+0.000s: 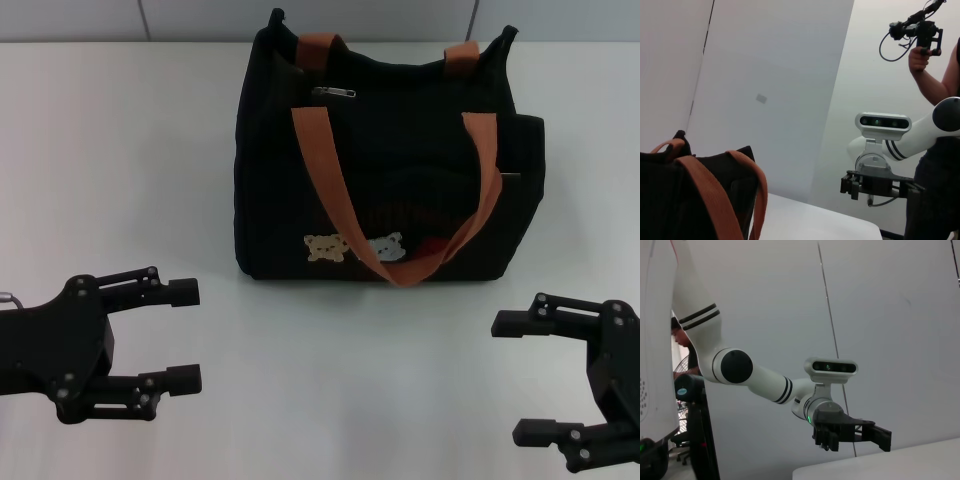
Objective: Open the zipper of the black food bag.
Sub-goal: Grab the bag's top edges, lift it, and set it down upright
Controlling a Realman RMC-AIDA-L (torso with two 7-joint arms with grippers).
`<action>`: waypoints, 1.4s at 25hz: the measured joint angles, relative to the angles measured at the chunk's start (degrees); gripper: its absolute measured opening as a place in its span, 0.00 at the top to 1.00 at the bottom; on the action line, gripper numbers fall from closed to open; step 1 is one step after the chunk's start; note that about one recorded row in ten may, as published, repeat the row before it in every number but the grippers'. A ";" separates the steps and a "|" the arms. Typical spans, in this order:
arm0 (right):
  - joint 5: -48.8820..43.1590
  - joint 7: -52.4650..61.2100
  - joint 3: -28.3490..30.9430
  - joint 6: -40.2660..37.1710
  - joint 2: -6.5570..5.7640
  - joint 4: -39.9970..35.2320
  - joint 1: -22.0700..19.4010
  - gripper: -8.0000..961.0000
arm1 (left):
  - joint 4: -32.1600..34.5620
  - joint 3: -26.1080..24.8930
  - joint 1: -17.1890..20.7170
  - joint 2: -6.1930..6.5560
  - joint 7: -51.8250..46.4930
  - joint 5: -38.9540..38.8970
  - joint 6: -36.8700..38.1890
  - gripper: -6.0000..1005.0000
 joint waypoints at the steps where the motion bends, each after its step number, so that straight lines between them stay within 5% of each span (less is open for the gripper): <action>1: 0.00 0.00 0.00 0.00 0.00 0.00 0.00 0.13 | 0.00 0.00 0.00 0.00 0.00 0.00 0.00 0.19; 28: -0.20 0.12 0.06 0.43 0.43 0.23 0.07 0.13 | -0.14 -0.67 -1.52 -0.55 0.57 0.33 -0.60 0.19; 33: -0.16 0.12 0.05 0.75 0.49 0.25 0.07 0.13 | -1.01 -4.70 -1.52 -1.74 1.52 0.30 -3.60 0.19; 35: -0.12 -0.01 0.05 0.98 0.59 0.27 -0.06 0.13 | -1.36 -6.36 -1.55 -3.38 2.97 0.17 -7.56 0.19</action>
